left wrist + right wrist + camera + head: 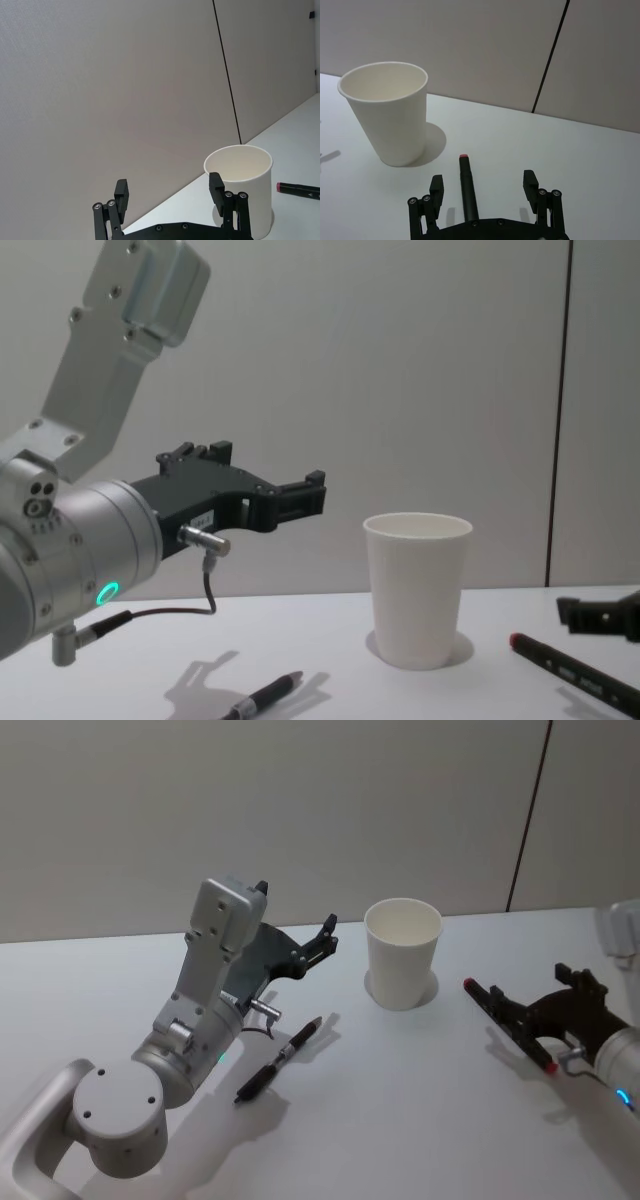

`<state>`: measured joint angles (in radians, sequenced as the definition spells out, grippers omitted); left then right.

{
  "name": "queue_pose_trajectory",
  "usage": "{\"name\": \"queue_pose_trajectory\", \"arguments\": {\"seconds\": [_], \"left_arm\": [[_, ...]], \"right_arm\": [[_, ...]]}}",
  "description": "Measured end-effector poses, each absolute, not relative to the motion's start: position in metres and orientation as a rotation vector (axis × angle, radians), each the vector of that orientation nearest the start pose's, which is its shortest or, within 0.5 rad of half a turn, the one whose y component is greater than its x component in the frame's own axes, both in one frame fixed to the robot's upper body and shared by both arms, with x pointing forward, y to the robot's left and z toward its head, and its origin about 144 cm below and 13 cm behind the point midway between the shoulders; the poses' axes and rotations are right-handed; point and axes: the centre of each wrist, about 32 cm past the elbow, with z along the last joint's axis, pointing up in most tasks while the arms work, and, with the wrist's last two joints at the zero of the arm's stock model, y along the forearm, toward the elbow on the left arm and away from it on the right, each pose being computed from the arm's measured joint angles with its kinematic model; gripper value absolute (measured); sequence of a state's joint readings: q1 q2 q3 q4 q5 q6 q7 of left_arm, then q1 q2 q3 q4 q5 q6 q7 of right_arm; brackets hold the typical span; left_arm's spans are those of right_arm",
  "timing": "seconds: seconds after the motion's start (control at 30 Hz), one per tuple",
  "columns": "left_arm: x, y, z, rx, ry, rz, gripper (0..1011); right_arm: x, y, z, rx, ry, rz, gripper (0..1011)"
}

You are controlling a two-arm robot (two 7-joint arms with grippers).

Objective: Place the pen into the pen holder.

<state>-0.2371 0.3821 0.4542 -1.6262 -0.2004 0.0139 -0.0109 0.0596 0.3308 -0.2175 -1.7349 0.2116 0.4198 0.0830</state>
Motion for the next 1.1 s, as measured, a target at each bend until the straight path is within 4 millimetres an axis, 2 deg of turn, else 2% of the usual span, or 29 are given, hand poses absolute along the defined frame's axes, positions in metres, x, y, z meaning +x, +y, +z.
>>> {"name": "queue_pose_trajectory", "arguments": {"seconds": [0.4,1.1], "left_arm": [[0.492,0.198,1.204,0.061,-0.268,1.124,1001],[0.492,0.198,1.204,0.061,-0.268,1.124,1001]], "right_arm": [[0.472,-0.229,1.192,-0.386,0.105,-1.256,1001],[0.479,-0.218,1.175,-0.438,0.133,-1.264,1001]]}}
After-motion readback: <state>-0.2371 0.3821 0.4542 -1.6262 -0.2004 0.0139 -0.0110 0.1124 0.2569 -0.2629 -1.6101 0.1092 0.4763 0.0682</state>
